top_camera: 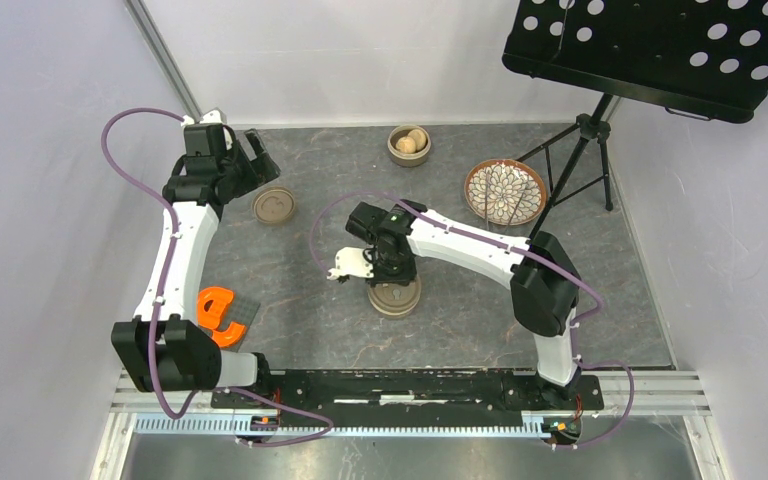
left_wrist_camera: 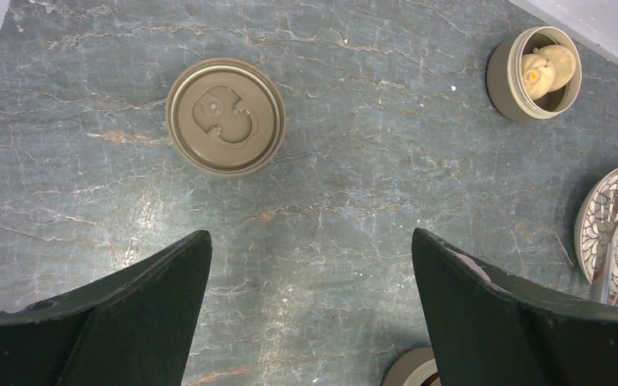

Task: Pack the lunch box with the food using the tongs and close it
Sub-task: Close the box lid on the packing box.

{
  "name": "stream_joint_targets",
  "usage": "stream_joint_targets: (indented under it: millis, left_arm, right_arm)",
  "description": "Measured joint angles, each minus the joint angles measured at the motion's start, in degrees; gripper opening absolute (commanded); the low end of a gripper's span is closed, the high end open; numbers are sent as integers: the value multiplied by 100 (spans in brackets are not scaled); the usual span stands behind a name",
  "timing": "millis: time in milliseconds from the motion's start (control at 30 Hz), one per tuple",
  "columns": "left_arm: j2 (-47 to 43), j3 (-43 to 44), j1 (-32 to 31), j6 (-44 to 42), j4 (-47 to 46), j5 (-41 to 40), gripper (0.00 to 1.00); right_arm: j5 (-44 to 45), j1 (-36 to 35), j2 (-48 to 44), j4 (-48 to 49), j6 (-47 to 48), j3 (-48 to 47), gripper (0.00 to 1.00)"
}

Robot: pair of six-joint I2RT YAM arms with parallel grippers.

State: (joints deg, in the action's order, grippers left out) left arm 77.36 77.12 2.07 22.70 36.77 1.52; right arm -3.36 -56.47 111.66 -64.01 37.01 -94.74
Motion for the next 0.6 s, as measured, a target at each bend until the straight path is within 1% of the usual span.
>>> stream_joint_targets:
  millis: [100, 300, 400, 500, 600]
  left_arm:
    - [7, 0, 0, -2, 0, 0, 100]
    - [50, 0, 0, -2, 0, 2, 100]
    - [74, 0, 0, -2, 0, 4, 100]
    - [92, 0, 0, -2, 2, 9, 100]
    - [92, 0, 0, -4, 0, 20, 100]
  right_arm:
    - [-20, -4, 61, -35, -22, -68, 26]
    - [-142, -4, 85, -33, -17, -94, 30]
    - [-249, 37, 83, -31, -15, -94, 35]
    - [-435, 116, 81, 15, -15, -94, 44]
    - [-638, 275, 33, 105, -9, -85, 49]
